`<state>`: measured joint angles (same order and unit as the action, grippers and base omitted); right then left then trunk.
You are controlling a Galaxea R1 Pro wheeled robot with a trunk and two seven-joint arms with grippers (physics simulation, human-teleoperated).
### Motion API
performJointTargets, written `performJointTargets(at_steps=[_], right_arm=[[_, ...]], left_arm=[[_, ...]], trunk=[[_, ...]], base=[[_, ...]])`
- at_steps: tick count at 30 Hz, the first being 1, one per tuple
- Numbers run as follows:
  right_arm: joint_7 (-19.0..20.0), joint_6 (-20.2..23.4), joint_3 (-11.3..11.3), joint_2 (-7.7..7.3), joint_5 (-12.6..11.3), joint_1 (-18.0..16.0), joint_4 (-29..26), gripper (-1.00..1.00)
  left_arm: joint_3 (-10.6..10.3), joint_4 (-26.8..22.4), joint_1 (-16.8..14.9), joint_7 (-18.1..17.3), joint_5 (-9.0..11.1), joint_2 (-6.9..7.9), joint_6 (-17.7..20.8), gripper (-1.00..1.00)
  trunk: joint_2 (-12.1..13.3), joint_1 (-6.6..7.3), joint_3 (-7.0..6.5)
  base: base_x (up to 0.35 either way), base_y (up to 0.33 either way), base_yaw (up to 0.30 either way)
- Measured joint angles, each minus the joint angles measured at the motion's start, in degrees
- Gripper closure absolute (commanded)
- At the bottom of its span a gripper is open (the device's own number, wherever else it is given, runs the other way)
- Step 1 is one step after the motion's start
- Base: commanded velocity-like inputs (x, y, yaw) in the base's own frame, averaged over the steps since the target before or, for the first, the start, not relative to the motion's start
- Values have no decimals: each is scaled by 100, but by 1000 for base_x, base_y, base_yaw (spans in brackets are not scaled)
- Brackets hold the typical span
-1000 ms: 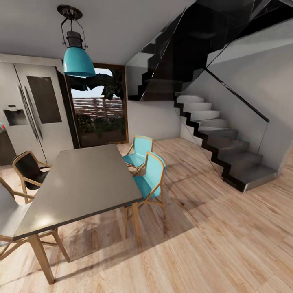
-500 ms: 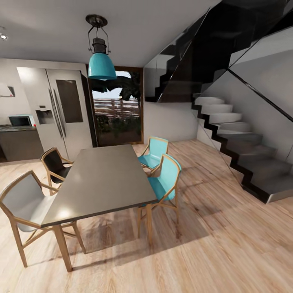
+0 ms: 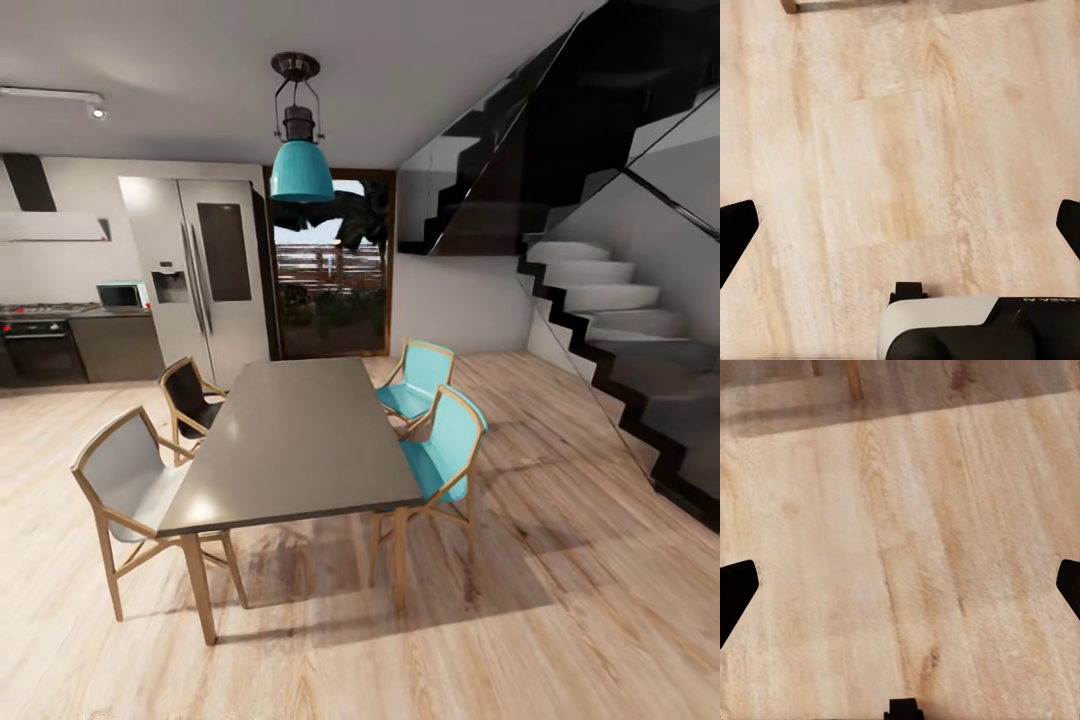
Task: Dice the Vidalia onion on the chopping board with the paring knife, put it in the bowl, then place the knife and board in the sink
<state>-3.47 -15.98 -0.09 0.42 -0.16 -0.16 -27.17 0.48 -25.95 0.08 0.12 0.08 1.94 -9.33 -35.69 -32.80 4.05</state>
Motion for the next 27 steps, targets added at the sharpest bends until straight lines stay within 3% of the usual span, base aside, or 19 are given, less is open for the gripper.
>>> performJointTargets(at_steps=[27], right_arm=[[-5,4,0,0,6,-1,-3,-100]], left_arm=[[0,-8,0,3,0,1,4,-100]], trunk=[[1077,593,-541]], base=[[0,0,274]])
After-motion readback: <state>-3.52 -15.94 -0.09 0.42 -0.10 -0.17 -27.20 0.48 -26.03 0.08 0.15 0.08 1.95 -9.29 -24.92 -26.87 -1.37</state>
